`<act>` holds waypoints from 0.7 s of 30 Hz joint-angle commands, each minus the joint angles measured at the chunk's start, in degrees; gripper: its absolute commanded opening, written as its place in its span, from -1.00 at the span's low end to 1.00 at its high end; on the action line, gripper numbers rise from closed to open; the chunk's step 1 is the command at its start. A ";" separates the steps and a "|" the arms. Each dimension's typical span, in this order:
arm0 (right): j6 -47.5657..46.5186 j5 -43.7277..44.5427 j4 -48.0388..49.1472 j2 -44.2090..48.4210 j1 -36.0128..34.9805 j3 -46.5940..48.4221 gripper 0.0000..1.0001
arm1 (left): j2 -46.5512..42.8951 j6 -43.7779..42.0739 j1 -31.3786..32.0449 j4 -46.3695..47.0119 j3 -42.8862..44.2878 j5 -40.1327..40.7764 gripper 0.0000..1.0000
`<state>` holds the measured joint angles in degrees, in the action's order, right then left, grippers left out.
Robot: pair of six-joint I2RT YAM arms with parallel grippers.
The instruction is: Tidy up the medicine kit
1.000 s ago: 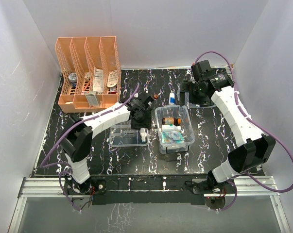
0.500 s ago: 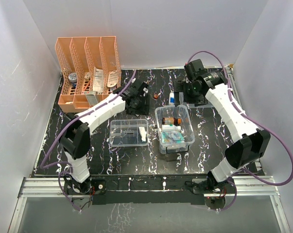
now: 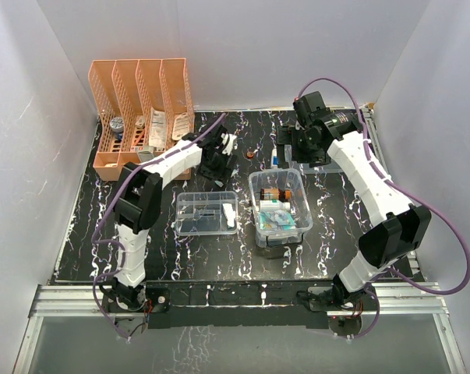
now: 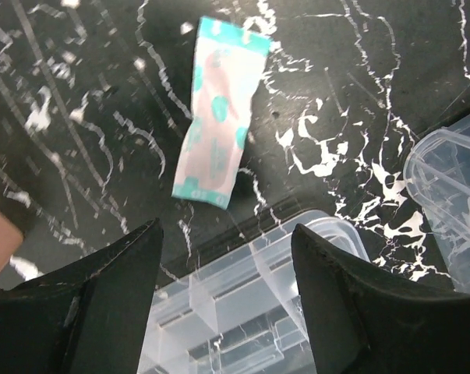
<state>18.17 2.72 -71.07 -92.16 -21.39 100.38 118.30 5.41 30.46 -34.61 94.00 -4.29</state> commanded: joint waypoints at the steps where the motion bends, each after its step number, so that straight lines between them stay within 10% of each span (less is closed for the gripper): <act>1: 0.00 -1.63 0.12 0.21 -0.86 2.63 0.97 | 1.51 -8.26 -0.21 -0.11 5.08 -6.45 0.30; 21: 13.07 3.74 0.52 1.71 -4.36 0.31 0.97 | 5.39 -13.11 -0.76 0.36 8.54 -4.10 0.28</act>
<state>26.52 3.73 -71.88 -92.27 -24.58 100.38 122.72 -6.66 30.04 -33.65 100.33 -8.27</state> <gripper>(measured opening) 0.983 0.646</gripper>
